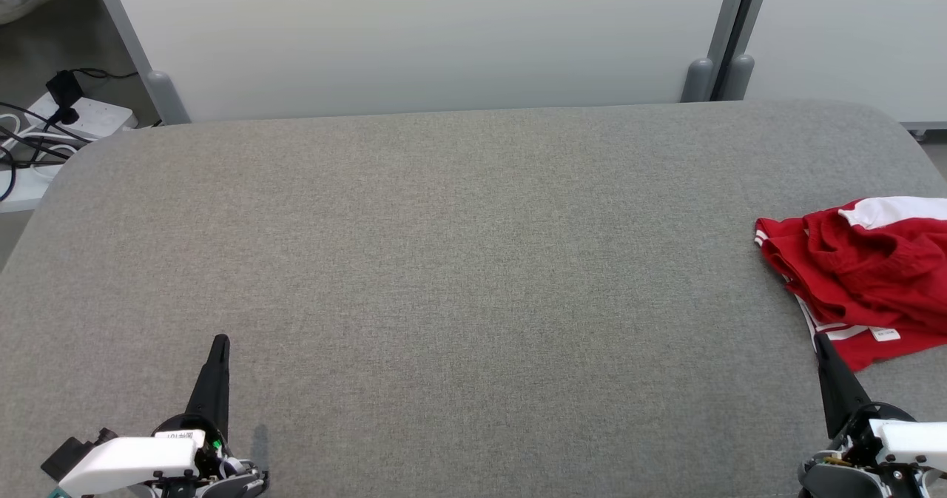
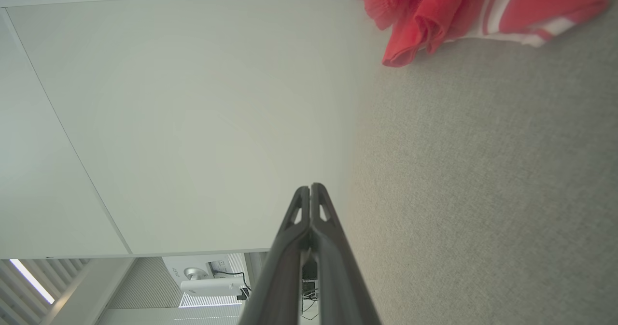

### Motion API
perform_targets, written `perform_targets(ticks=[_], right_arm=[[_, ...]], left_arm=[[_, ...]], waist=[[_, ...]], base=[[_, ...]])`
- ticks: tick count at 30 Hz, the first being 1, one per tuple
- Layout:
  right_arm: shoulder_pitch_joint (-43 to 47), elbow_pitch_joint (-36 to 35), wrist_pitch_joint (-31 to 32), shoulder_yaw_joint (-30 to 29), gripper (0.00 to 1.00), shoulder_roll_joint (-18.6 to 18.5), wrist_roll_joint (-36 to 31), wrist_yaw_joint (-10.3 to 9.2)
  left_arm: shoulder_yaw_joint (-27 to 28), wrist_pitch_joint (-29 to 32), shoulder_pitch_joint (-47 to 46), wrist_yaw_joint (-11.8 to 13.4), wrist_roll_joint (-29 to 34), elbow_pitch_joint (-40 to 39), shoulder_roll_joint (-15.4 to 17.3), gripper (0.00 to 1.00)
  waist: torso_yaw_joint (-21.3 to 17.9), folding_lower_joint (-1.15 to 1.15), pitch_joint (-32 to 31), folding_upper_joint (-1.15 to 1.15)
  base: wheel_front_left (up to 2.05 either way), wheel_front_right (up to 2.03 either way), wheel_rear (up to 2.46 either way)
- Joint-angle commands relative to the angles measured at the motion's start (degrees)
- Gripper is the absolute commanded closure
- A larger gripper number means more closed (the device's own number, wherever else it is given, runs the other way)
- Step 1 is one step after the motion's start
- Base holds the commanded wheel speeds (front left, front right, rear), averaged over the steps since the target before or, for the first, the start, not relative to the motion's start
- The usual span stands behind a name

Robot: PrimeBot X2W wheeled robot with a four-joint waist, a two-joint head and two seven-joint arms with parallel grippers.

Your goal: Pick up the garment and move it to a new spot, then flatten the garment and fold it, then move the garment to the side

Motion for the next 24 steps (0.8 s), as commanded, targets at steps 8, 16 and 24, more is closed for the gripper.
perform_targets(ticks=[8, 16, 24], right_arm=[[-2.55, -1.51, 0.45, 0.88, 1.00, -0.66, -0.35, 0.25], [-2.55, -1.51, 0.49, 0.84, 1.00, -0.63, -0.38, 0.25], [-2.56, -1.51, 0.52, 0.81, 1.00, -0.61, -0.41, 0.25]], left_arm=[[1.88, 0.36, -3.32, -0.48, -0.25, -1.31, 0.49, 1.00], [1.88, 0.36, -3.32, -0.48, -0.25, -1.31, 0.49, 1.00], [1.88, 0.36, -3.32, -0.48, -0.25, -1.31, 0.49, 1.00]], waist=[[0.00, 0.00, 0.00, 0.00], [0.00, 0.00, 0.00, 0.00], [0.00, 0.00, 0.00, 0.00]], base=[[0.00, 0.00, 0.00], [0.00, 0.00, 0.00], [0.00, 0.00, 0.00]])
